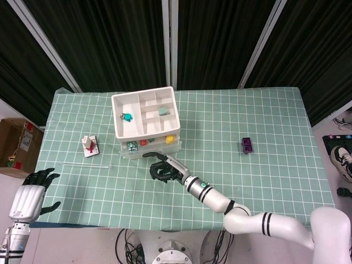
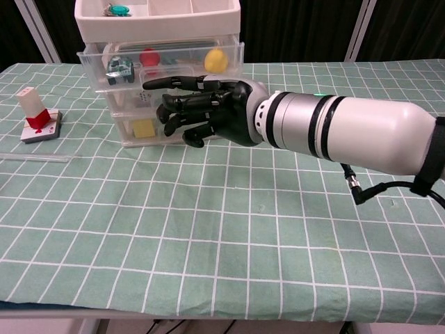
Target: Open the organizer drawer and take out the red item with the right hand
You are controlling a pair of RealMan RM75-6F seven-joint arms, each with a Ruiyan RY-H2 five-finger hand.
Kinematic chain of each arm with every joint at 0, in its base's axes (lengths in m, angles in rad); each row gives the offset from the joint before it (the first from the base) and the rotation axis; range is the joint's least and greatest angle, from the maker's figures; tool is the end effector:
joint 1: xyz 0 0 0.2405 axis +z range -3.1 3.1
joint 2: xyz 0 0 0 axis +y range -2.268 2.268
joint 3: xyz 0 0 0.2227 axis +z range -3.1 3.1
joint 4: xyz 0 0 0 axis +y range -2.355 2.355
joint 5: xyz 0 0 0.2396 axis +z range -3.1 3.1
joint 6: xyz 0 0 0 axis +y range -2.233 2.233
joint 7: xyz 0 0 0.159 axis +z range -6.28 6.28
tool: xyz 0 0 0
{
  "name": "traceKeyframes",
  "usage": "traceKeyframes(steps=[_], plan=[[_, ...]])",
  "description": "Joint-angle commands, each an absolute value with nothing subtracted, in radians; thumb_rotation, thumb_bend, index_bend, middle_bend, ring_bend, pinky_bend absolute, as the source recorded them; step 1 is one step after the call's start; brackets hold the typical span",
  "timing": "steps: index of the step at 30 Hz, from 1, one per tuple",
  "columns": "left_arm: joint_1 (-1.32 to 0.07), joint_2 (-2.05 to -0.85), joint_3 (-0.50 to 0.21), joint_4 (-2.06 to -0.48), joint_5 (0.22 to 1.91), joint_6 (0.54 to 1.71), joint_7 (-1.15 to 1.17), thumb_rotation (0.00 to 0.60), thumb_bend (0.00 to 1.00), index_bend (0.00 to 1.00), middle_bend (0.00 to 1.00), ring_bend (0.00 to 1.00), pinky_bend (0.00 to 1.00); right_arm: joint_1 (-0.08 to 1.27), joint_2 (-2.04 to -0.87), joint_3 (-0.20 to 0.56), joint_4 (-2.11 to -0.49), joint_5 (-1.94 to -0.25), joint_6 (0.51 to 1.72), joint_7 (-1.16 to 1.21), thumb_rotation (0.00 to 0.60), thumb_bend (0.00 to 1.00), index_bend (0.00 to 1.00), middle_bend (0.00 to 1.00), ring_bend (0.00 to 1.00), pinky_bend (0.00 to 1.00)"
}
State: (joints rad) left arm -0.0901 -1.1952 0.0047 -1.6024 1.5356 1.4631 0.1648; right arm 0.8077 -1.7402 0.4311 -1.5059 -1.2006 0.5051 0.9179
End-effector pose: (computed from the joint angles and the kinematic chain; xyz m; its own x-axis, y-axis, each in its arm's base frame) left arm -0.2839 0.1831 0.0817 0.4899 0.0726 0.8687 0.8716 -0.0622 -0.4863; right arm 0.0096 -0.3116 -0.1132 -0.6389 -0.7279 0.2489 -0.6104 0.2829 -0.7398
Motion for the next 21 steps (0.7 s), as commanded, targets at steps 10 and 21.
traceKeyframes(steps=[10, 21], plan=[[-0.088, -1.2, 0.004, -1.595, 1.537, 1.468, 0.155, 0.6, 0.0, 0.27, 0.17, 0.17, 0.21, 0.766, -1.522, 0.306, -1.701, -1.402, 0.592, 0.674, 0.6, 0.44, 0.0, 0.55, 0.54, 0.8], [-0.09, -1.208, 0.004, -1.586, 1.537, 1.466, 0.147, 0.6, 0.0, 0.27, 0.17, 0.17, 0.21, 0.815, -1.433, 0.343, -1.744, -1.263, 0.66, 0.378, 0.6, 0.44, 0.0, 0.65, 0.66, 0.89]])
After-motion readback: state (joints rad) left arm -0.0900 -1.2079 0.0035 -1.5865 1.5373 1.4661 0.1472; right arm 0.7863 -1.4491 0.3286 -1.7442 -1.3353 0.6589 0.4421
